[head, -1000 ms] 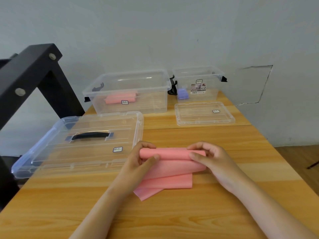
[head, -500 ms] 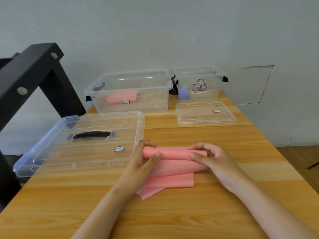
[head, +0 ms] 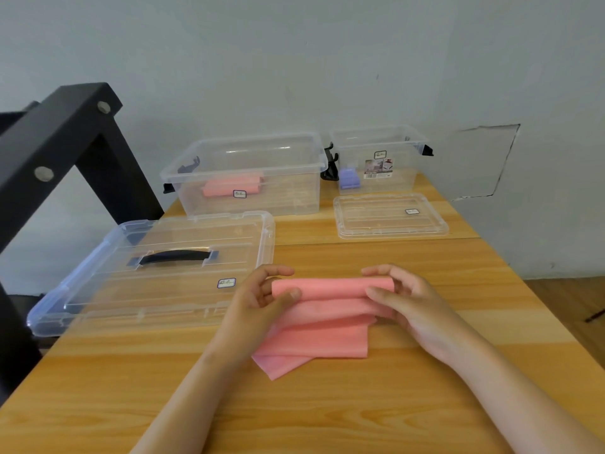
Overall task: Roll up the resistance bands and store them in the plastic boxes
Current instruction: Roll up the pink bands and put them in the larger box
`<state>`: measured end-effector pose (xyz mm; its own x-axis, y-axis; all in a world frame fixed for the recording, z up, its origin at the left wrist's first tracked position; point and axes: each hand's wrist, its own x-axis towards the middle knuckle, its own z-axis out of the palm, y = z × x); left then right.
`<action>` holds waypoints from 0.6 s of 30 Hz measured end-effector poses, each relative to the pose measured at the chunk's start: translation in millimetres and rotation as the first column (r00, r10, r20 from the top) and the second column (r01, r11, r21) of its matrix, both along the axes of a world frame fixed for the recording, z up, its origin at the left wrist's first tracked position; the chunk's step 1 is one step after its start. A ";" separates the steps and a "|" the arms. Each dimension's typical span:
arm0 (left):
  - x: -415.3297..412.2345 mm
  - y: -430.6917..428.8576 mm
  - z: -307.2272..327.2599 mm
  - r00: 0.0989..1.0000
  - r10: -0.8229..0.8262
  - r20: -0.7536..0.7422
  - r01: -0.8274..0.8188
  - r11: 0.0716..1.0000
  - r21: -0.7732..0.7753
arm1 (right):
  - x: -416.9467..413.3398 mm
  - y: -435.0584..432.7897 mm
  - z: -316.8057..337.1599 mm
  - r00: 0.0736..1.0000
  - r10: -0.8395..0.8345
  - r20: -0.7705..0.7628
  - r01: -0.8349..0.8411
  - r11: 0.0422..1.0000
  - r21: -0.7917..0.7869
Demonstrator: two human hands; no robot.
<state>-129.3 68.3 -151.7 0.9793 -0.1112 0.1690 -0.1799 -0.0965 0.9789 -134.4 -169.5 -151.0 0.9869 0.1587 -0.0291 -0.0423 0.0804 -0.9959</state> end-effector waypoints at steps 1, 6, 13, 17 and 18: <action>0.4 0.7 0.4 1.000 -0.001 0.001 0.001 1.000 -0.017 | 0.1 -0.4 -0.2 1.000 0.009 -0.011 -0.009 1.000 -0.020; 0.8 1.3 -2.2 0.999 -0.029 -0.027 0.032 0.995 0.093 | -2.8 0.2 3.4 0.992 -0.050 0.116 0.058 0.996 -0.065; 0.8 0.6 0.8 0.996 0.027 0.083 -0.030 0.999 0.043 | -3.6 1.0 3.1 0.996 -0.010 0.090 0.015 0.998 -0.053; 0.0 1.3 -2.0 0.999 -0.037 -0.035 0.036 0.999 -0.028 | -3.4 1.3 3.4 0.992 -0.036 0.120 0.050 0.991 -0.121; -0.2 0.3 -3.8 0.998 -0.047 -0.042 0.049 0.998 0.034 | -3.8 1.2 3.9 0.990 -0.035 0.137 0.051 0.992 -0.117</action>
